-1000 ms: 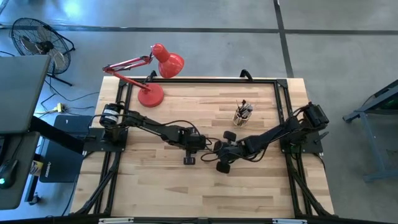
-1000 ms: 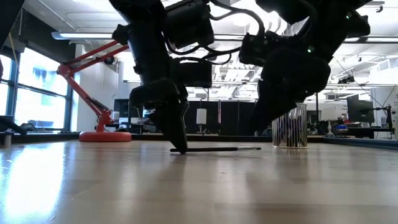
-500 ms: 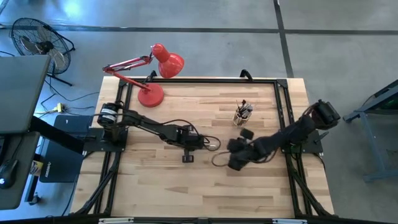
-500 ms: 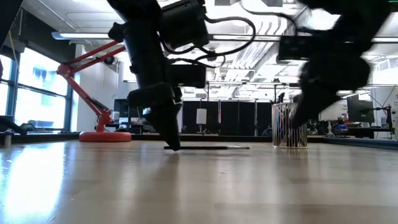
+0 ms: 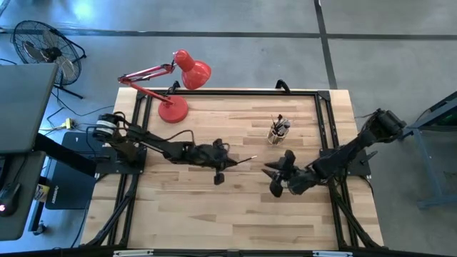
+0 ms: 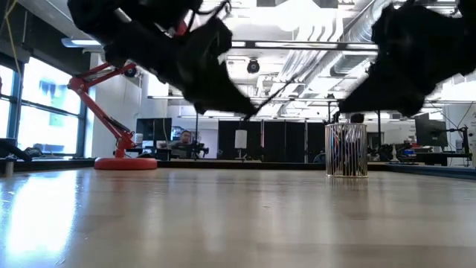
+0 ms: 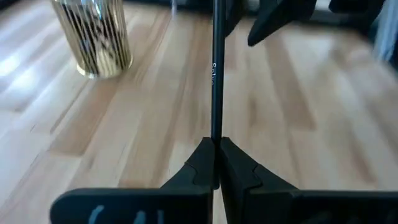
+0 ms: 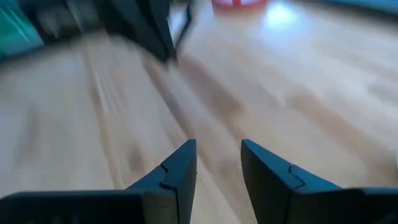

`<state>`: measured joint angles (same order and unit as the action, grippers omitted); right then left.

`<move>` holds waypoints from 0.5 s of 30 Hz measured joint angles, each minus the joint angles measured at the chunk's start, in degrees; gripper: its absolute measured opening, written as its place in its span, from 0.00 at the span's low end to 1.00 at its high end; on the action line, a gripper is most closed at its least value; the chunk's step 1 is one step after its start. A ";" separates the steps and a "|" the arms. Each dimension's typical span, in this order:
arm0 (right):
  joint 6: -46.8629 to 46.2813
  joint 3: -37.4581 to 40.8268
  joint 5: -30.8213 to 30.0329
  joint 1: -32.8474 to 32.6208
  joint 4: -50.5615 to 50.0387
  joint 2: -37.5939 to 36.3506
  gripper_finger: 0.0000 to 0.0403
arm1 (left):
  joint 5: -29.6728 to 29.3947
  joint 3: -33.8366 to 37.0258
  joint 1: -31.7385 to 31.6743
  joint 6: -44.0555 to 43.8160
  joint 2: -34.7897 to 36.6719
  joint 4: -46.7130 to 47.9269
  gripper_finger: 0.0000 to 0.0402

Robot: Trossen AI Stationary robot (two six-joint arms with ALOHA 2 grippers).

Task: Put items in baskets/containers
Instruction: Put the black brush into the gold holder

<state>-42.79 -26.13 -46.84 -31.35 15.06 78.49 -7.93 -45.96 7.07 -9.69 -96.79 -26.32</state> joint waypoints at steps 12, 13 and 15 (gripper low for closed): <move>25.99 4.06 -4.35 2.01 40.95 -1.10 0.29 | 1.14 0.11 0.02 -4.93 -0.07 -16.84 0.00; 27.17 4.06 -4.04 2.66 43.03 -1.13 0.29 | 1.11 0.11 0.02 -5.50 -0.07 -17.53 0.00; 28.71 4.06 -3.83 4.00 46.34 -1.15 0.29 | 0.97 -0.06 0.02 -6.28 -0.07 -18.17 0.00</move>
<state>-14.08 -22.06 -50.67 -27.36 61.40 77.34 -6.96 -46.01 7.09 -15.97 -96.86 -44.49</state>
